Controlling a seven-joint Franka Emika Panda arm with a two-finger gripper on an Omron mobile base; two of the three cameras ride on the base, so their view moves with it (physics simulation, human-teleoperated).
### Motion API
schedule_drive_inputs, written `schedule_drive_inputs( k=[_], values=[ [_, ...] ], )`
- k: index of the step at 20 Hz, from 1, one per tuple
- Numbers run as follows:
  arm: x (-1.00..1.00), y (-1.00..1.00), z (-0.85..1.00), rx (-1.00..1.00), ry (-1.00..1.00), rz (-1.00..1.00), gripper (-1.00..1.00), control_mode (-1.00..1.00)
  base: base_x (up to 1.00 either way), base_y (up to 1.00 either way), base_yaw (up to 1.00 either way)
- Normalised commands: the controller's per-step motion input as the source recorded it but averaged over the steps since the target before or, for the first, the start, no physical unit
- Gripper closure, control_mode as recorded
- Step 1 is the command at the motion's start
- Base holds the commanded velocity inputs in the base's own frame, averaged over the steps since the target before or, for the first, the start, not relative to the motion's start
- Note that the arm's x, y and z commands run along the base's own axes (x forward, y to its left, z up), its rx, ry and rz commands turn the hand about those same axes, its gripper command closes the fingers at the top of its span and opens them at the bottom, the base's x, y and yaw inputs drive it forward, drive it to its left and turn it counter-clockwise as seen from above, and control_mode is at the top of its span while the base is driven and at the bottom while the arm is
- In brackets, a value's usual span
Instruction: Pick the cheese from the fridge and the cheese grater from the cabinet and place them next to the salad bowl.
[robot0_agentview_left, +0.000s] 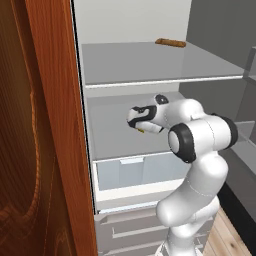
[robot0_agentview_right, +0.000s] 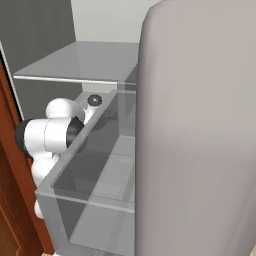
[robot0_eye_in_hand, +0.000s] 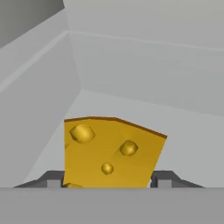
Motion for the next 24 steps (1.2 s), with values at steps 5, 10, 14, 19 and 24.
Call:
schedule_drive_inputs(
  k=[5,10,14,19,24],
  values=[
    [0.0,0.18,-0.61,0.0,0.0,0.0,1.0,-1.0,0.0,0.0,0.0],
    [-0.17,0.0,-0.51,0.0,-0.01,0.0,1.0,-1.0,0.0,0.0,0.0],
    [-0.47,-0.13,-0.04,0.01,-0.15,0.0,1.0,-1.0,0.0,0.0,0.0],
    [-0.54,-0.19,0.08,0.04,-0.02,0.0,1.0,-1.0,0.0,0.0,0.0],
    [-0.6,-0.22,0.56,0.1,0.04,-0.04,1.0,-1.0,0.0,0.0,0.0]
  ],
)
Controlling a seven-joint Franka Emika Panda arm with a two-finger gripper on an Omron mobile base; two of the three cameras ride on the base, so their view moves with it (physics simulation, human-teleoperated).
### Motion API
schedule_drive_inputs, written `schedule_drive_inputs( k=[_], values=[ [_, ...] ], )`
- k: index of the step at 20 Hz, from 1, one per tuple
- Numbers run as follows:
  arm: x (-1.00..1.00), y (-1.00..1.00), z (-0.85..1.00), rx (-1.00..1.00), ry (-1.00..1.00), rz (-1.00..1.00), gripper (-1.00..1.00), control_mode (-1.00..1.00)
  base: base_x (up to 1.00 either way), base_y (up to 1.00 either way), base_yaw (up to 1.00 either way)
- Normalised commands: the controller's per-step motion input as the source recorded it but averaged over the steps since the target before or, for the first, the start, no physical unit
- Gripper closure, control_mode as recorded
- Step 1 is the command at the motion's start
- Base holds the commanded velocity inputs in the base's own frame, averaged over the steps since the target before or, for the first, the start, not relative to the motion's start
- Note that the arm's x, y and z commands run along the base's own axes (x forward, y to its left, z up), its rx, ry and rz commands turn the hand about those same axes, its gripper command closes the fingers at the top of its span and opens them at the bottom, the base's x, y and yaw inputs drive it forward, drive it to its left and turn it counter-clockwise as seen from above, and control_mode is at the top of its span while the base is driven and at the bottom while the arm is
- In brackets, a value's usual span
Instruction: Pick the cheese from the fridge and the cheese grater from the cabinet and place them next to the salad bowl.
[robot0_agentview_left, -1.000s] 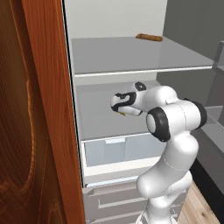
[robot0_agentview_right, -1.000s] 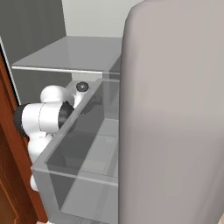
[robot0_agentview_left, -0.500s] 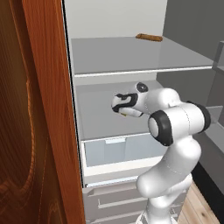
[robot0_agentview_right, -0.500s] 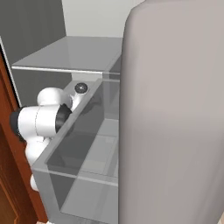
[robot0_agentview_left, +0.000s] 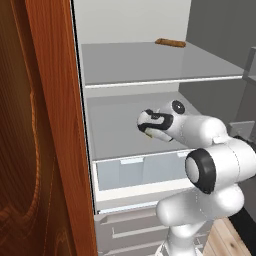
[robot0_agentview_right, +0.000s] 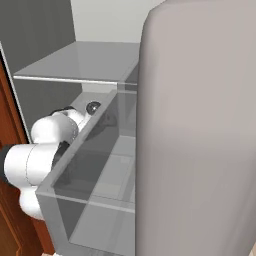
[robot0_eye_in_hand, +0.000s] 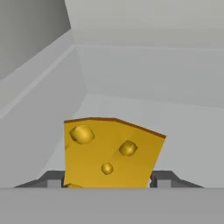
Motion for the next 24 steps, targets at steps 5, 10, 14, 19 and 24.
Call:
schedule_drive_inputs(
  k=[5,10,14,19,24],
  values=[
    [-0.84,-0.22,0.48,0.04,0.0,-0.08,1.0,-1.0,0.0,0.0,0.0],
    [-0.92,-0.11,0.95,0.05,0.0,-0.09,1.0,-1.0,0.0,0.0,0.0],
    [-0.86,-0.12,1.0,0.06,0.0,-0.11,1.0,-1.0,0.0,0.0,0.0],
    [-0.95,-0.13,0.77,0.04,0.0,-0.11,1.0,-1.0,0.0,0.0,0.0],
    [-0.88,0.0,0.7,0.0,0.0,-0.09,1.0,-1.0,0.0,0.0,0.0]
  ],
)
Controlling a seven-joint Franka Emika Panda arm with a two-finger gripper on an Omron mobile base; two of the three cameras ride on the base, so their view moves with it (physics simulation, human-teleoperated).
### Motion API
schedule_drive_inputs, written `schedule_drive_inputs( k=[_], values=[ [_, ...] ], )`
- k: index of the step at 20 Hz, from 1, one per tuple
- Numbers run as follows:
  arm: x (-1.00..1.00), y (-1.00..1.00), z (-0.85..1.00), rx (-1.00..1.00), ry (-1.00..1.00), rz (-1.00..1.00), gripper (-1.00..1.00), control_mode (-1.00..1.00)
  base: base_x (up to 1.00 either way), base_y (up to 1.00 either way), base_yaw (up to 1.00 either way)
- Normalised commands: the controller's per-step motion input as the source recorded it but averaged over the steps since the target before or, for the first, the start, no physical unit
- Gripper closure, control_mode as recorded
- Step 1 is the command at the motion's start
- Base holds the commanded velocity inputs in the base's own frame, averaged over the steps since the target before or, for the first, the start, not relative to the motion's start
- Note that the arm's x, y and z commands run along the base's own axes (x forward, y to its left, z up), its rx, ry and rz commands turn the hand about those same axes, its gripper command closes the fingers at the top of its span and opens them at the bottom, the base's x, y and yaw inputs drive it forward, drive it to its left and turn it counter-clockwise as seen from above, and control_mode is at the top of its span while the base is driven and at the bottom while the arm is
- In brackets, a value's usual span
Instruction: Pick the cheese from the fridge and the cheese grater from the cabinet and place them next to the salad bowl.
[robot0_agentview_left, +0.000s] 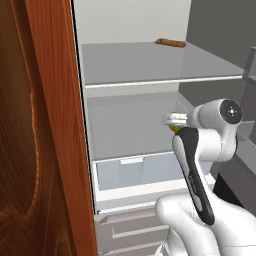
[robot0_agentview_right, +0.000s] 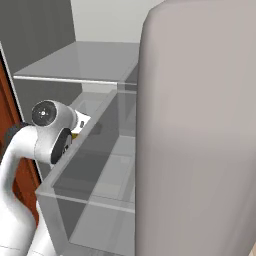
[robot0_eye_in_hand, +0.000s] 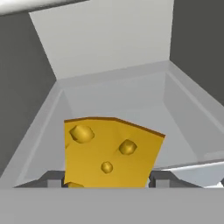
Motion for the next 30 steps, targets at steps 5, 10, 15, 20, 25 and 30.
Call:
schedule_drive_inputs(
  k=[5,10,15,20,25,30],
  values=[
    [-0.97,0.0,0.54,0.0,-0.01,-0.04,1.0,-1.0,0.0,0.0,0.0],
    [-0.81,0.0,0.69,0.0,0.11,-0.01,1.0,-1.0,0.0,0.0,0.0],
    [-0.62,0.0,0.63,0.0,0.1,0.0,1.0,-1.0,0.0,0.0,0.0],
    [-0.61,0.03,0.37,-0.02,-0.02,0.0,1.0,-1.0,0.0,0.0,0.0],
    [-0.71,0.07,0.31,-0.09,-0.27,0.01,1.0,-1.0,0.0,0.0,0.0],
    [-0.26,0.07,0.04,-0.02,-0.06,0.02,1.0,1.0,-0.59,0.02,0.04]
  ],
)
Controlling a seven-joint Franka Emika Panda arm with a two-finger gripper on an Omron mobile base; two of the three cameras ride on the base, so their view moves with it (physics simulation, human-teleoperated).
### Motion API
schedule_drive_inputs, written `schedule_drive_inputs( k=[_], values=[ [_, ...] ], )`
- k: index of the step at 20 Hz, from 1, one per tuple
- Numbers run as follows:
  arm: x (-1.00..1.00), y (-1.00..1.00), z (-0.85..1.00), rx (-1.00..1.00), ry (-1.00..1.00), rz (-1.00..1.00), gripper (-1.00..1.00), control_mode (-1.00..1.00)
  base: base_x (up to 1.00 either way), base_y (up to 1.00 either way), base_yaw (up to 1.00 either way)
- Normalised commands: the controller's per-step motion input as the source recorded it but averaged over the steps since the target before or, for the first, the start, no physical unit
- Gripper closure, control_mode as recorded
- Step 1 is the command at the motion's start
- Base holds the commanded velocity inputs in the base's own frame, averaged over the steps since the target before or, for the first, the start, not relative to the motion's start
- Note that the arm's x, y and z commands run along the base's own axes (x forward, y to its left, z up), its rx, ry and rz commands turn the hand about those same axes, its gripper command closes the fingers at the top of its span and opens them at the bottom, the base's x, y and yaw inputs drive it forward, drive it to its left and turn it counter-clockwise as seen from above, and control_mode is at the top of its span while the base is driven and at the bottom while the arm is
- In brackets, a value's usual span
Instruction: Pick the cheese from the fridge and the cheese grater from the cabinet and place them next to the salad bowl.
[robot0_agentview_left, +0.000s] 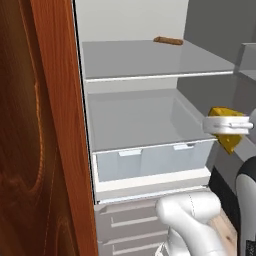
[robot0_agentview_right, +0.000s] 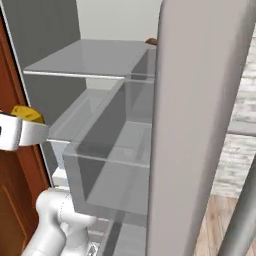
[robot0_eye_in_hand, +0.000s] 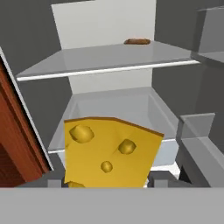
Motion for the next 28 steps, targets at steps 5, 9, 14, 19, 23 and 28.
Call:
schedule_drive_inputs(
  k=[5,9,14,19,23,28],
  values=[
    [0.0,0.0,0.0,0.0,0.0,0.0,1.0,1.0,-1.0,0.0,0.08],
    [0.0,0.0,0.0,0.0,0.0,0.0,1.0,1.0,-1.0,0.0,0.07],
    [0.0,0.0,0.0,0.0,0.0,0.0,1.0,1.0,-1.0,0.0,0.06],
    [0.0,0.0,0.0,0.0,0.0,0.0,1.0,1.0,-1.0,0.01,0.05],
    [0.0,0.0,0.0,0.0,0.0,0.0,1.0,1.0,-1.0,0.27,0.01],
    [0.0,0.0,0.0,0.0,0.0,0.0,1.0,1.0,-0.78,0.05,0.11]
  ],
)
